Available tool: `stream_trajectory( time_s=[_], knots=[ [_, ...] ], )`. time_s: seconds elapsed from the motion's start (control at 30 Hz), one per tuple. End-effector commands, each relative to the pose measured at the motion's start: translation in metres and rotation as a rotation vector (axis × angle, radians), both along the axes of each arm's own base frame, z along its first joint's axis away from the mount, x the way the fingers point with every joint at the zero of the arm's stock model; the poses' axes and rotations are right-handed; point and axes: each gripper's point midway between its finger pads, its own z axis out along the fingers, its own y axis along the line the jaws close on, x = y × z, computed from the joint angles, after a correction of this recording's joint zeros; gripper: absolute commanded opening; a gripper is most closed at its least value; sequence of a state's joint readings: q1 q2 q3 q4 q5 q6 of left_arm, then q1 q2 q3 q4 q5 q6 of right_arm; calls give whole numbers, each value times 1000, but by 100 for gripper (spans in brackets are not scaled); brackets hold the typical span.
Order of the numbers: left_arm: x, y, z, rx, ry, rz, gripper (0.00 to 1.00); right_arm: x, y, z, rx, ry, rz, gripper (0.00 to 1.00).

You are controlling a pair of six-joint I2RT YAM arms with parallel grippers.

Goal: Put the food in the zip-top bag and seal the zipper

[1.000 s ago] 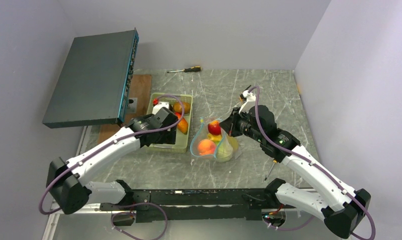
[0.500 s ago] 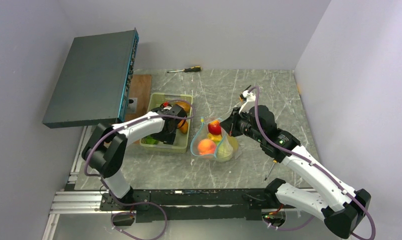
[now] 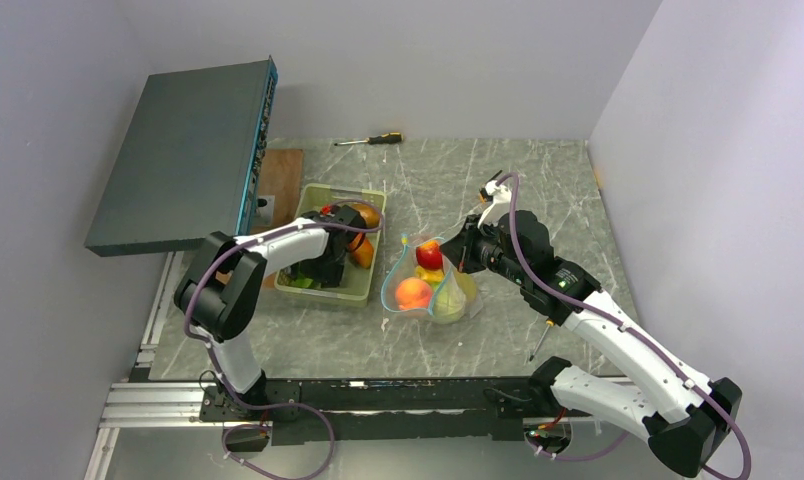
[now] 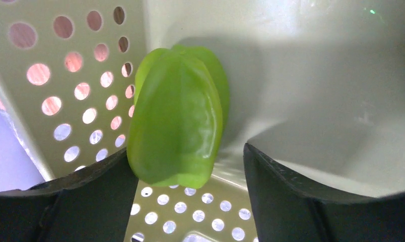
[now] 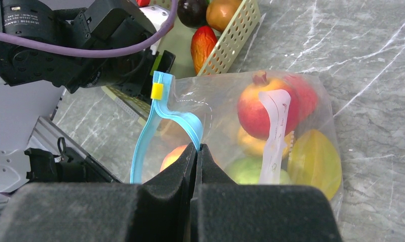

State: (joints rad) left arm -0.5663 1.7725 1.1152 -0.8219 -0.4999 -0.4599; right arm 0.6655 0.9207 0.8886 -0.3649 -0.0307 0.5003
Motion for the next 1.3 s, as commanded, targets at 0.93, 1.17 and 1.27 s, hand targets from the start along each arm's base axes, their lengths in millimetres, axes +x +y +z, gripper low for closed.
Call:
stream_trajectory(
  time_s=[0.93,1.17,1.27],
  knots=[
    [-8,-44,84,-387,-188,-79,21,4,2,10,26,-35,-6,0],
    [-39,-82,141,-738,-273,-210,19,4,3,9,29,-32,-2,0],
    [-58,-106,174,-942,-314,-308,19,4,4,9,33,-31,-2,0]
  ],
)
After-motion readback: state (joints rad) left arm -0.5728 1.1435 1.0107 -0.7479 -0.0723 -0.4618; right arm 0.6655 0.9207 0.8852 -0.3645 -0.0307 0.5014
